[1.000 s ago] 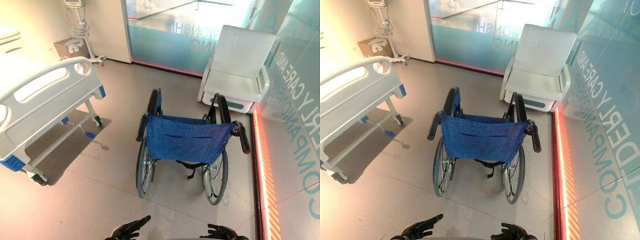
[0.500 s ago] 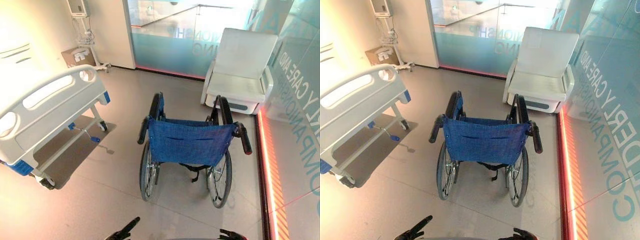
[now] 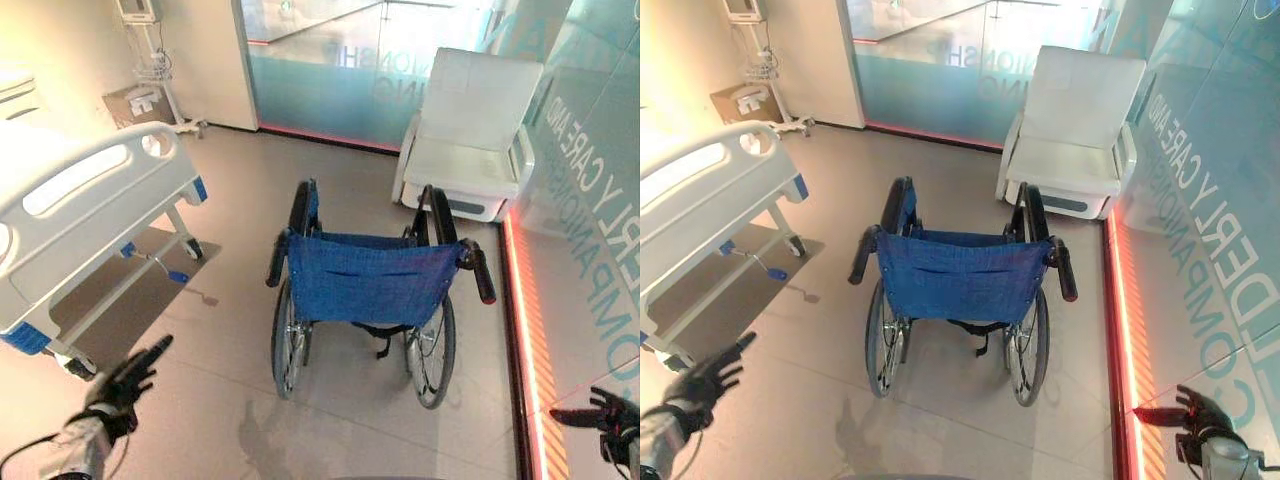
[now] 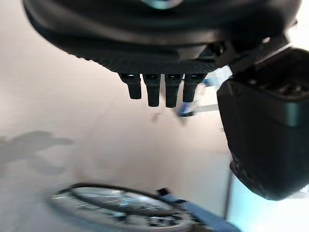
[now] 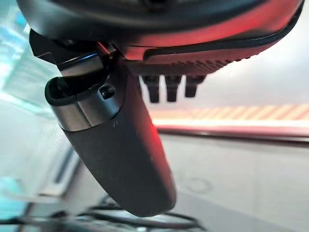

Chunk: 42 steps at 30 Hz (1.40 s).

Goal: Push the wheelchair next to the bed

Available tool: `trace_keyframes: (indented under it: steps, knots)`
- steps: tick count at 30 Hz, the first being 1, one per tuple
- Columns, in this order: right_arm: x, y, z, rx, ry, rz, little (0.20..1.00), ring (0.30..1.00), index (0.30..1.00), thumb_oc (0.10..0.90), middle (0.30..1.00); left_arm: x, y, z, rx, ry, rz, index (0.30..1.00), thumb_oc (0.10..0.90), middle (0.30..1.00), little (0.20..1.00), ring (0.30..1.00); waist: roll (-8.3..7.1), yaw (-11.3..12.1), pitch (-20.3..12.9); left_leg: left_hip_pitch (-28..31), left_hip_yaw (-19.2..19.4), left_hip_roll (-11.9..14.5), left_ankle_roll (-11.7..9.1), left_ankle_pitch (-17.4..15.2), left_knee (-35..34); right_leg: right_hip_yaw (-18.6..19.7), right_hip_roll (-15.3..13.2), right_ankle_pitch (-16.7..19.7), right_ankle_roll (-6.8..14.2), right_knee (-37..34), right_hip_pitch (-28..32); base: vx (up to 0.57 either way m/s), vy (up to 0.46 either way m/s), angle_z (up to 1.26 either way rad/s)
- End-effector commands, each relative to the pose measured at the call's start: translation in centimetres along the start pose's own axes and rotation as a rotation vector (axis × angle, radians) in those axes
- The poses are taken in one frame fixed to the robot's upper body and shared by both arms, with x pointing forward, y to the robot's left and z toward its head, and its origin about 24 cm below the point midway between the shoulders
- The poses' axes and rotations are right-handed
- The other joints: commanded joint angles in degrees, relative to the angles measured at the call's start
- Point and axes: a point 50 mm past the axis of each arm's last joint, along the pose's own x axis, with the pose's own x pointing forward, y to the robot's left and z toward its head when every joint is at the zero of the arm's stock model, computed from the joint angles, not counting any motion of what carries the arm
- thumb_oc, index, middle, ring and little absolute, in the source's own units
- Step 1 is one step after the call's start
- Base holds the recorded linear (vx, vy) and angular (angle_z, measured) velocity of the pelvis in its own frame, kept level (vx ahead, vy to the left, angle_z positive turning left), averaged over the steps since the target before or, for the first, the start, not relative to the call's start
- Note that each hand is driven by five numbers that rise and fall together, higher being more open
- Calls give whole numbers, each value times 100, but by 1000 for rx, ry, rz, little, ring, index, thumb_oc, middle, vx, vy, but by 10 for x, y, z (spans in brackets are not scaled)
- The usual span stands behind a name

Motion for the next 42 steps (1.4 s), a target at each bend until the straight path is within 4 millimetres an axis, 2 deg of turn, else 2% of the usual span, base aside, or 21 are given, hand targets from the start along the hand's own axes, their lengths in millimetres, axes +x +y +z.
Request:
trace_keyframes:
  steps: [1,2,3,4,7,8,9,10,11,12,14,18,19,24,28,35,42]
  knots:
    - [-6,-36,98,53,-308,-154,900,900,900,800,900,5,-11,93,-80,-357,-32,900,800,900,900,900,133,63,3,6,402,-22,-285,-213,71,-8,168,86,-35,73,-100,0,0,0]
    - [-9,-40,111,54,-352,-170,900,900,900,800,900,3,-13,108,-86,-408,-40,900,800,900,900,900,141,62,14,37,388,-23,-291,-245,73,-2,174,61,-30,75,-66,35,26,2]
    - [-14,-44,134,50,-418,-187,900,900,900,800,900,0,-16,133,-98,-475,-53,900,800,900,900,900,143,66,-24,23,380,-26,-301,-224,61,14,173,71,-37,66,-77,31,21,2]
    - [-14,-44,134,51,-418,-187,900,900,900,800,900,0,-16,133,-99,-476,-52,900,800,900,900,900,143,66,-16,24,381,-25,-301,-224,61,15,174,70,-37,67,-76,0,0,0]
    - [-29,-41,181,48,-570,-203,900,900,900,800,900,-8,-27,179,-114,-606,-89,900,800,900,900,900,169,70,-74,37,373,-21,-317,-242,60,40,181,36,-53,59,-37,30,18,0]
    - [-33,-39,196,60,-617,-201,900,900,900,800,900,-11,-31,191,-116,-636,-100,900,800,900,900,900,175,71,-88,39,369,-23,-318,-249,60,45,183,27,-56,56,-27,31,18,-1]
    - [-34,-38,199,65,-626,-198,900,900,900,800,900,-11,-32,195,-119,-644,-104,900,800,900,900,900,176,71,-88,39,368,-24,-319,-251,60,48,184,25,-56,56,-25,35,19,-2]
    - [-43,-35,220,82,-696,-189,900,900,900,800,900,-15,-37,211,-125,-684,-137,900,800,900,900,900,184,73,-117,43,374,-28,-320,-260,60,47,183,13,-55,49,-6,0,0,0]
    - [-44,-35,222,84,-704,-191,900,900,900,800,900,-15,-38,212,-126,-686,-139,900,800,900,900,900,184,72,-113,43,373,-28,-320,-261,60,47,182,11,-55,50,-5,45,18,-2]
    - [-53,-32,240,108,-768,-169,900,900,900,800,900,-19,-44,225,-124,-718,-168,900,800,900,900,900,192,77,-140,49,371,-35,-320,-272,60,46,182,5,-53,41,14,39,11,0]
    - [-64,-26,260,133,-835,-138,900,900,900,800,900,-23,-54,238,-109,-741,-218,900,800,900,900,900,197,79,-173,60,373,-43,-318,-294,60,40,179,-6,-48,31,36,48,9,0]
    - [-80,-17,283,139,-927,-107,900,900,900,800,900,-28,-71,254,-105,-756,-324,900,800,900,900,900,202,76,-208,63,377,-55,-316,-309,60,38,181,-14,-44,20,53,18,3,0]
    - [-86,-12,292,150,-960,-75,900,900,900,800,900,-30,-81,259,-105,-760,-380,900,800,900,900,900,200,71,-220,62,389,-59,-312,-309,60,36,184,-15,-44,17,56,0,0,0]
    - [-96,7,310,172,-1009,27,900,900,900,800,900,-35,-109,271,-64,-778,-486,900,800,900,900,900,200,63,-255,54,394,-74,-309,-316,60,38,192,-27,-50,12,57,0,0,0]
    - [-101,35,321,223,-1006,165,900,900,900,800,900,-40,-133,279,18,-799,-535,900,800,900,900,900,187,65,-274,59,395,-84,-308,-317,60,27,200,-40,-60,12,72,0,0,0]
    - [-94,82,317,260,-901,351,900,900,900,800,900,-35,-160,276,183,-811,-475,900,800,900,900,900,168,71,-300,76,398,-90,-297,-317,60,-16,194,-66,-72,8,115,0,0,0]
    - [-86,110,305,271,-787,409,900,900,900,800,900,-32,-180,266,241,-816,-451,900,800,900,900,900,124,66,-297,97,379,-99,-288,-307,60,-20,204,-71,-88,8,155,0,0,0]
